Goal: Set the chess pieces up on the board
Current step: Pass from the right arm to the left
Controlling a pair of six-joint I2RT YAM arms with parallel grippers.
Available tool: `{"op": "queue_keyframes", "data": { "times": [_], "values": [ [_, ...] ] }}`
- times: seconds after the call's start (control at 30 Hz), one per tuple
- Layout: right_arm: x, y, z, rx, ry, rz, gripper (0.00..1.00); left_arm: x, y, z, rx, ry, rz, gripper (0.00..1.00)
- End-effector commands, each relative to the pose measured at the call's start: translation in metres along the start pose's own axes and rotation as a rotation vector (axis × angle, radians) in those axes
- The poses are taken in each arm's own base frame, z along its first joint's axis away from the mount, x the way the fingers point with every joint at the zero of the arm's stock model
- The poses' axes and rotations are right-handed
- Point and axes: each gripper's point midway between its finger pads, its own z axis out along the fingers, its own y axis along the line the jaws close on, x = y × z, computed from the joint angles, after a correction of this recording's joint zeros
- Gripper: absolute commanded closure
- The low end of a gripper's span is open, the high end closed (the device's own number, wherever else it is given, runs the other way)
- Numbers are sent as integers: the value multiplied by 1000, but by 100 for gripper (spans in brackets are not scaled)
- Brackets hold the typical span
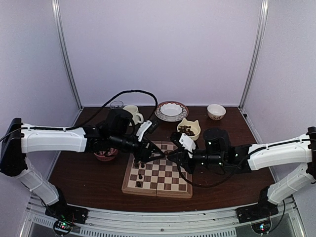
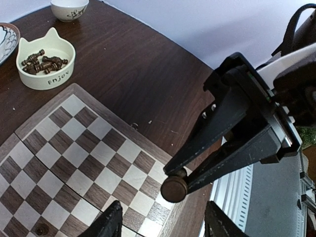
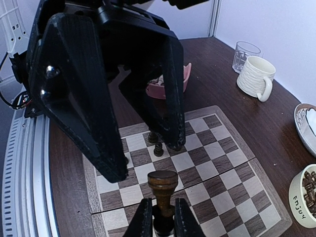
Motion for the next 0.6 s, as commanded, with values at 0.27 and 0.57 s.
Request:
{"op": "queue_keyframes", "data": {
  "times": [0.27, 0.57],
  "values": [
    [-8, 14, 6, -45, -6, -40, 98, -14, -23, 18, 161, -6, -29, 49],
    [-7, 12, 8, -33, 4, -43, 98, -9, -27, 27, 185, 35, -29, 66]
  ]
}}
